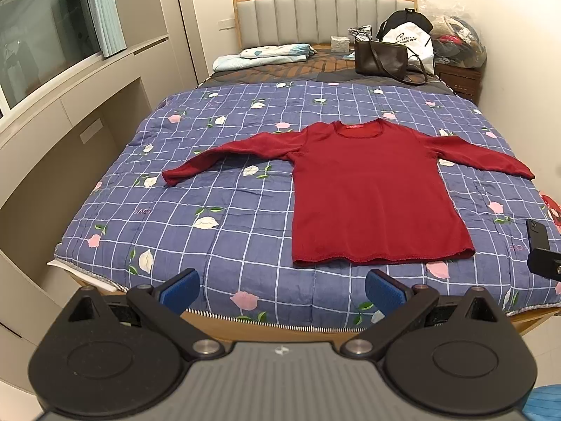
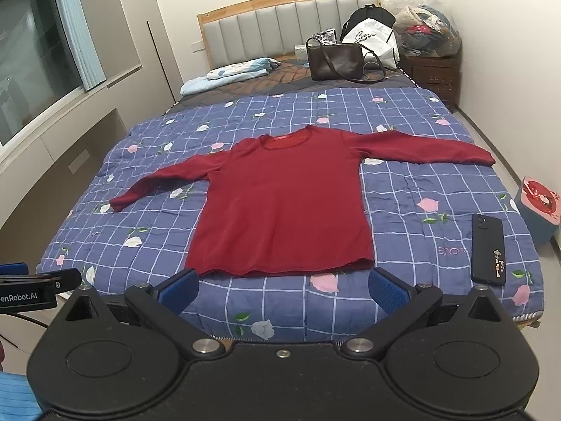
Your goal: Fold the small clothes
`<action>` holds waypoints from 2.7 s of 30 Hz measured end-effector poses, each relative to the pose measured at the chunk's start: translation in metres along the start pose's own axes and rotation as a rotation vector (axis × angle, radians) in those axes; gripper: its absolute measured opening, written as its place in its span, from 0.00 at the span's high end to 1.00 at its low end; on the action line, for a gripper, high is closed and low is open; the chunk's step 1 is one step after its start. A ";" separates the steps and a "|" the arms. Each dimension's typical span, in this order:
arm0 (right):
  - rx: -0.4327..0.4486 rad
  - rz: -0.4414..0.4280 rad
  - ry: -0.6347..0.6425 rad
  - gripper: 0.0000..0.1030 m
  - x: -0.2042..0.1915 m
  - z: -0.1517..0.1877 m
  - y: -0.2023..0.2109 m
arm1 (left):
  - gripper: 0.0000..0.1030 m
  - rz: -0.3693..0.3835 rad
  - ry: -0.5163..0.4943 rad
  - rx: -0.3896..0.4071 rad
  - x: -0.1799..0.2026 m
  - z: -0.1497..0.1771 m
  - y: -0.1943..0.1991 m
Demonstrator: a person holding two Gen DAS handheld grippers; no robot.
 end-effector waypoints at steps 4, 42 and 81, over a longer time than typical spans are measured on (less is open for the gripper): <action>0.004 -0.001 -0.001 0.00 0.001 0.000 0.001 | 0.00 0.002 -0.003 0.002 0.001 -0.001 0.000; 0.001 0.001 -0.001 0.00 0.002 0.000 0.001 | 0.00 0.005 -0.003 0.002 0.003 0.000 0.000; -0.091 0.127 0.015 0.00 0.004 0.020 -0.010 | 0.00 0.068 -0.013 -0.063 -0.001 0.014 -0.009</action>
Point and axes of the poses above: each gripper's, at about its wrist camera, not at the fingertips, and y roughly against the way its jaws point, x to its right, z to its underside, the point moved 10 cm from there along -y, roughly the way its jaws point, and after that the axes turned 9 degrees about x, right-handed, at the moved point
